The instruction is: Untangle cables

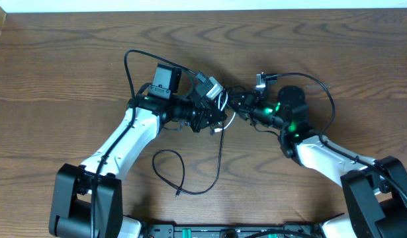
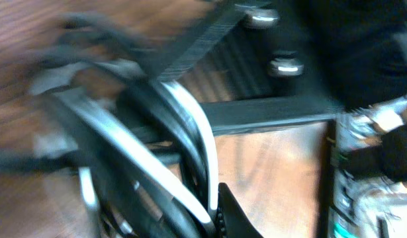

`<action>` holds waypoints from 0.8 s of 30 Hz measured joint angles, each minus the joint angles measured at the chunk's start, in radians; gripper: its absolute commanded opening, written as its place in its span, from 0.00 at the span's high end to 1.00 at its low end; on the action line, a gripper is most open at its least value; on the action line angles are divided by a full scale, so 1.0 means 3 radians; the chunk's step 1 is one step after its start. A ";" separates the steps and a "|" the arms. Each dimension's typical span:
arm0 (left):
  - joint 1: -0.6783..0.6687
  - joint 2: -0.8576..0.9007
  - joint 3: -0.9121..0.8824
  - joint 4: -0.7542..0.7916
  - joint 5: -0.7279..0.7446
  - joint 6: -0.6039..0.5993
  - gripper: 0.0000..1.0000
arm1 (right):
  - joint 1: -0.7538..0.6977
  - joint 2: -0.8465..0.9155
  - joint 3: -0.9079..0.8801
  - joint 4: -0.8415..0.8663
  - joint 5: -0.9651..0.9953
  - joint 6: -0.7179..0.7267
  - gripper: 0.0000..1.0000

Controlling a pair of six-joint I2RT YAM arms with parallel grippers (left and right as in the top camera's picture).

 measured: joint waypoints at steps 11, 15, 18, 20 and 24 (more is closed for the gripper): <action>0.0139 0.0000 0.0000 0.0080 -0.1055 -0.0842 0.93 | -0.0306 -0.0006 0.0000 -0.0033 -0.0684 -0.0298 0.99; 0.0139 0.0000 0.0000 0.0079 -0.1286 -0.1005 0.93 | -0.0306 -0.0097 0.0000 -0.0076 -0.0778 -0.0340 0.99; 0.0139 0.0000 0.0000 0.0080 -0.1308 -0.1044 0.93 | -0.0306 -0.0207 0.0000 -0.0164 -0.0791 -0.0355 0.91; 0.0139 0.0000 0.0000 0.0083 -0.1223 -0.1011 0.92 | -0.0308 -0.0240 0.0001 -0.0230 -0.0795 -0.0364 0.69; 0.0139 0.0000 0.0000 0.0078 -0.0785 -0.0758 0.92 | -0.0308 -0.0247 0.0003 -0.0431 -0.0752 -0.0388 0.68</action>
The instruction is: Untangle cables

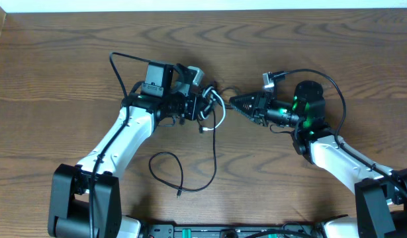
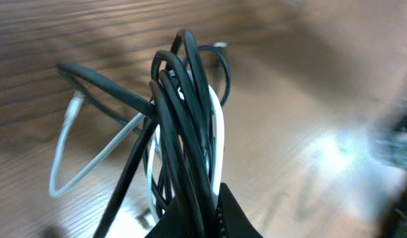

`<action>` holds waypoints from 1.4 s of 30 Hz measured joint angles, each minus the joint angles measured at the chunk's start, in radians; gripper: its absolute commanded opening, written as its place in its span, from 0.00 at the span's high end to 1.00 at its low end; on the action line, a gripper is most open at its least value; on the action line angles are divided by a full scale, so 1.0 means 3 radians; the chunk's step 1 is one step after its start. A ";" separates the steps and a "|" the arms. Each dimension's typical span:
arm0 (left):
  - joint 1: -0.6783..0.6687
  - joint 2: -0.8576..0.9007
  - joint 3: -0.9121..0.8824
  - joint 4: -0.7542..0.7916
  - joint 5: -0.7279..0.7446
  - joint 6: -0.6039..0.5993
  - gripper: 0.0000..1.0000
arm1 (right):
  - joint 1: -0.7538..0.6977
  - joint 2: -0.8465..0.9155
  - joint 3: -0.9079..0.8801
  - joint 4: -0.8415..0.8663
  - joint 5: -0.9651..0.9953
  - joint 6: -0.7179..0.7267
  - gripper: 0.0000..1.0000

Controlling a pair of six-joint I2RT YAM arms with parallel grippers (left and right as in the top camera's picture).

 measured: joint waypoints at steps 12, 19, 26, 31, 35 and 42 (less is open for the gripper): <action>-0.0003 0.0000 0.0000 -0.0116 0.1176 0.0704 0.93 | 0.0000 0.0000 -0.0001 -0.0361 0.0348 0.0384 0.68; -0.0003 0.0000 0.0000 -0.0135 0.1319 0.0806 0.92 | 0.0000 0.0000 -0.0001 -0.0354 0.0445 0.0631 0.67; -0.0072 0.0000 0.0000 -0.0140 0.1361 0.0907 0.93 | 0.0011 0.0000 -0.0001 -0.0238 0.0492 0.0902 0.70; -0.0158 0.0000 0.0000 -0.0140 0.1364 0.0955 0.93 | 0.0095 0.0000 -0.0001 -0.0131 0.0511 0.1020 0.70; -0.0159 0.0000 0.0000 -0.0141 0.1363 0.0956 0.92 | 0.0146 0.0000 -0.0001 -0.0123 0.0538 0.1047 0.75; -0.0159 0.0000 0.0000 -0.0140 0.1362 0.0959 0.93 | 0.0233 0.0000 -0.0001 -0.0122 0.0673 0.1078 0.77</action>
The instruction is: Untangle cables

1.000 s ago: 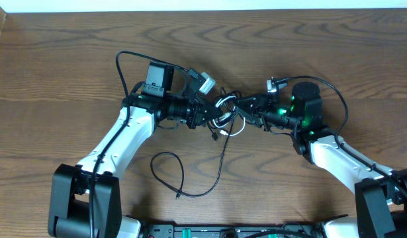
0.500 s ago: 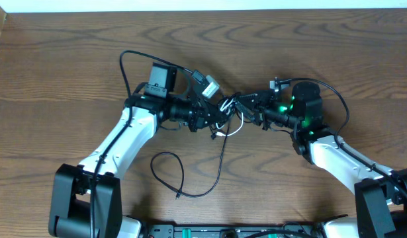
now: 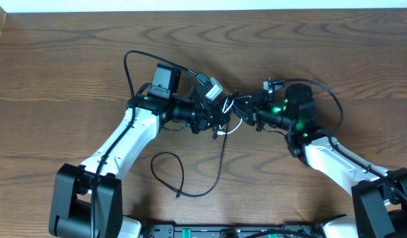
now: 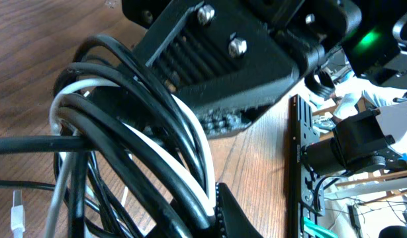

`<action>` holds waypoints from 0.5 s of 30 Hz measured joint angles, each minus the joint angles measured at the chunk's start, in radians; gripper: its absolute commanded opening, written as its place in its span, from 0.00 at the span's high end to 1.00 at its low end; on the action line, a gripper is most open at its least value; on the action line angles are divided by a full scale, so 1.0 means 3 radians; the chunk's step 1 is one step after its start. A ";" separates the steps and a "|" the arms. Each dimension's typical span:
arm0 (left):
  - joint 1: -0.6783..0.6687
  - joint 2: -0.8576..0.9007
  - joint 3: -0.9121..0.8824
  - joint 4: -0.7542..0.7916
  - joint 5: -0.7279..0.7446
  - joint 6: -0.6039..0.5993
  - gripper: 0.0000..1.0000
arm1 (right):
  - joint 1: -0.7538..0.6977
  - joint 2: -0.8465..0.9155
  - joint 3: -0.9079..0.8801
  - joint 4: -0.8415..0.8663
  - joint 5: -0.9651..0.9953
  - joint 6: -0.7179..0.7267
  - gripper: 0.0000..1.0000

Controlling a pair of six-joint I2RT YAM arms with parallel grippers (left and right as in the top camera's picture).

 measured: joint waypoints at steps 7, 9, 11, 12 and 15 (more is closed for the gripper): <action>-0.0001 0.0000 -0.0001 -0.0022 -0.0005 0.0005 0.92 | 0.0168 -0.0005 0.0001 -0.0183 0.0315 0.0001 0.79; -0.0001 0.0000 -0.0001 -0.0024 -0.0017 0.0006 0.93 | 0.0193 -0.0017 0.0001 -0.0248 0.0412 0.0013 0.85; -0.0006 0.0000 -0.0001 -0.0025 -0.0027 0.0006 0.93 | 0.0207 -0.0024 0.0001 -0.0276 0.0491 0.0015 0.99; -0.0014 0.0001 -0.0001 -0.0028 -0.0032 0.0006 0.93 | 0.0212 -0.0028 0.0004 -0.0280 0.0533 0.0008 0.99; -0.0024 0.0005 -0.0001 -0.0025 -0.0056 0.0008 0.93 | 0.0216 -0.0042 0.0008 -0.0284 0.0585 -0.0004 0.99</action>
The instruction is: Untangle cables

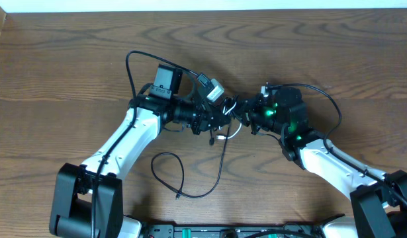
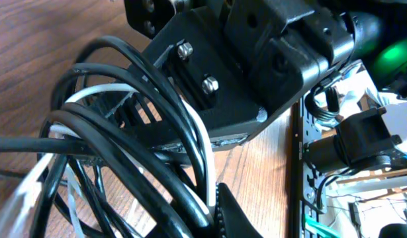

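Observation:
A tangled bundle of black and white cables (image 1: 223, 124) hangs in my left gripper (image 1: 215, 120), which is shut on it above the table's middle. In the left wrist view the loops (image 2: 140, 142) rise from my left gripper (image 2: 204, 213); one black fingertip (image 2: 233, 218) shows beside them. My right gripper (image 1: 239, 114) meets the bundle from the right. Its black finger (image 2: 229, 92), with two screws, is pushed in among the loops. Whether its jaws hold a strand is hidden. One black strand (image 1: 220, 162) trails down to a loop (image 1: 167, 168) on the table.
The wooden table (image 1: 71, 59) lies under both arms. The strand's free plug end (image 1: 179, 195) rests near the front edge. Each arm carries its own black wrist cable, on the left (image 1: 132, 63) and on the right (image 1: 325, 92). A rack with wiring (image 2: 342, 165) stands beyond the table.
My right gripper has moved a little left and deeper into the loops of the bundle. My left gripper still holds the bundle in about the same place.
At first both grippers were together at the bundle. Then they stood apart, the left holding the bundle further left and the right clear of it. Later they were close again, and now the right gripper's finger sits among the loops.

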`<action>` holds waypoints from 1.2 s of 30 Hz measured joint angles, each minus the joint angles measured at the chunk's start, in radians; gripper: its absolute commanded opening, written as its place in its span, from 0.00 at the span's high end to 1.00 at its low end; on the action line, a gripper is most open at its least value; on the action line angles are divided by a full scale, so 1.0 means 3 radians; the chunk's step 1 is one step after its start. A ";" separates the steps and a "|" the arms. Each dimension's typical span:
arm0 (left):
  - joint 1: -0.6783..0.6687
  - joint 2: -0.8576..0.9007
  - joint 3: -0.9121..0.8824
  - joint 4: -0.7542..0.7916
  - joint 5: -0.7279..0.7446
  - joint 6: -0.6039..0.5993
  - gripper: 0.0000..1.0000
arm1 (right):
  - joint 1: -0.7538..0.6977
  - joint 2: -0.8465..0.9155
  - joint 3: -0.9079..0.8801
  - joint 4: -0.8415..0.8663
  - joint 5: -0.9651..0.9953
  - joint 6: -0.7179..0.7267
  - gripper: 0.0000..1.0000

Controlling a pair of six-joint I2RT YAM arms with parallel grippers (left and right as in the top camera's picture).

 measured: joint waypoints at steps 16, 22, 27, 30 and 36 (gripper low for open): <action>-0.0011 0.0001 0.0000 0.0028 -0.0520 -0.0052 0.36 | -0.0056 0.0008 -0.0001 -0.0056 -0.0189 -0.0835 0.99; -0.0011 0.0001 0.0000 0.0029 -0.0596 -0.0052 0.49 | -0.0056 0.0008 -0.0001 -0.0056 -0.0320 -0.0991 0.99; -0.0011 0.0001 0.0000 0.0029 -0.0618 -0.0061 0.89 | -0.0056 0.0008 -0.0001 -0.0079 -0.0384 -0.1088 0.99; -0.0013 0.0001 0.0000 0.0027 -0.0627 -0.0090 0.92 | -0.0060 0.0008 -0.0001 -0.0117 -0.0389 -0.1147 0.99; -0.0015 0.0001 0.0000 0.0033 -0.0912 -0.0168 0.92 | -0.0069 0.0008 -0.0001 -0.0348 -0.0463 -0.1483 0.99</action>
